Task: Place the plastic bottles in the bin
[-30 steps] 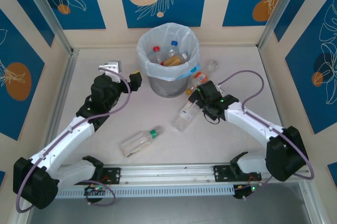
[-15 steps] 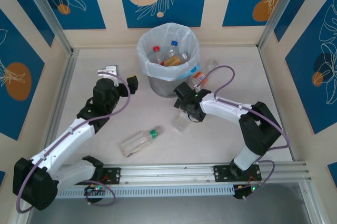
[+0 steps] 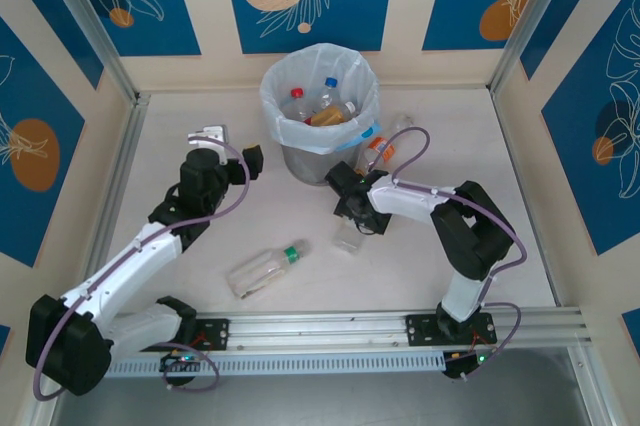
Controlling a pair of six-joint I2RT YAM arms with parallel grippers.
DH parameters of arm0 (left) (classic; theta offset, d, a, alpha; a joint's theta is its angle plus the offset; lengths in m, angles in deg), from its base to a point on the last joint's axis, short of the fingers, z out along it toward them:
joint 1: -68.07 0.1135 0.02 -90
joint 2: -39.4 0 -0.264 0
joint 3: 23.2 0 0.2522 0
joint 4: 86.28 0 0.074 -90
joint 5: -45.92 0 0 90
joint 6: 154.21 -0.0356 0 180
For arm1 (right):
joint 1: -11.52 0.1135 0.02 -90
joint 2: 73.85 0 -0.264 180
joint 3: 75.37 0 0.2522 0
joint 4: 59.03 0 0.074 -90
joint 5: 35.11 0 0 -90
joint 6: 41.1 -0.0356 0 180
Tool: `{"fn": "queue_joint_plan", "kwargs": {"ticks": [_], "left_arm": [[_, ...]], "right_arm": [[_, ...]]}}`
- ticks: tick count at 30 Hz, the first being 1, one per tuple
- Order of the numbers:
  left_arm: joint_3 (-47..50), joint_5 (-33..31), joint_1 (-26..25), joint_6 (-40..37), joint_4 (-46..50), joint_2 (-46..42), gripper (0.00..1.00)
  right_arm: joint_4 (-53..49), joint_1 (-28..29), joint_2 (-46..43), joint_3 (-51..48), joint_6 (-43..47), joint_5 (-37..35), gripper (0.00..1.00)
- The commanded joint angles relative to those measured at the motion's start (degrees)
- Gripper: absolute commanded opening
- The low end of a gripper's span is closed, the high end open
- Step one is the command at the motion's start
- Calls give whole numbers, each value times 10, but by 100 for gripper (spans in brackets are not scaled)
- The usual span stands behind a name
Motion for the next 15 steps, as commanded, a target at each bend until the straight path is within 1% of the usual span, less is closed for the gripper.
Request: {"fn": "queue_joint_plan", "kwargs": {"ticks": [1, 5, 10, 15], "left_arm": [[-5, 2, 5, 9, 7, 5, 99], [-9, 4, 5, 13, 8, 14, 99], [-14, 11, 6, 16, 8, 24, 99], [-20, 14, 6, 16, 9, 29, 99]], "right_arm": [[-25, 1, -1, -1, 12, -28, 84], [-18, 0, 2, -9, 42, -32, 83], [29, -12, 1, -24, 81, 4, 85], [13, -16, 24, -9, 88, 3, 81]]}}
